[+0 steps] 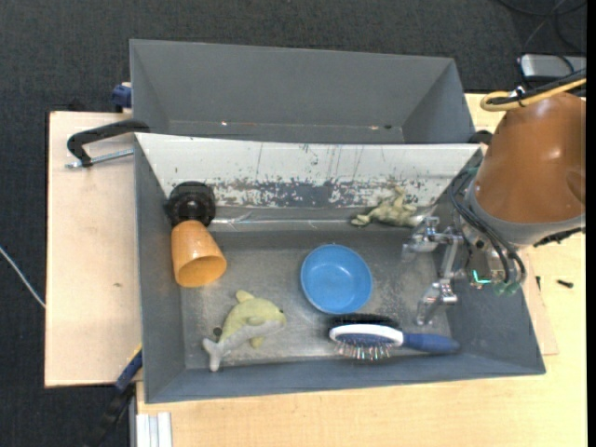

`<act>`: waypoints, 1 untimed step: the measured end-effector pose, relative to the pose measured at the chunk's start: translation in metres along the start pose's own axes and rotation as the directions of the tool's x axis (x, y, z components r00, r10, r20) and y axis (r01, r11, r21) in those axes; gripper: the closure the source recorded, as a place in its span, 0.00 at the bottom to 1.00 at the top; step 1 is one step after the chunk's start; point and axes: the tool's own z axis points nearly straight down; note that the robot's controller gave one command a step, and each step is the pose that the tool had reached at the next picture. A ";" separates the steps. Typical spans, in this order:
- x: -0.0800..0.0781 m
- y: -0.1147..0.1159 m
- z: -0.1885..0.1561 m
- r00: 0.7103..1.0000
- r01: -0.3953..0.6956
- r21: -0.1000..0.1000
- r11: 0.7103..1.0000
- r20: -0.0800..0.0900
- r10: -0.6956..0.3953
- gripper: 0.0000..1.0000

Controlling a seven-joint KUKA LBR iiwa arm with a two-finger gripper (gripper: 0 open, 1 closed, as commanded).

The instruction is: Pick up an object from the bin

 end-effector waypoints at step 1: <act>-0.045 0.058 0.091 0.983 0.180 0.003 0.984 0.026 -0.180 0.00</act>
Offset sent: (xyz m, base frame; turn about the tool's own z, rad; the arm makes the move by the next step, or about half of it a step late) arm 0.0377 0.0557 -0.0972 -0.1800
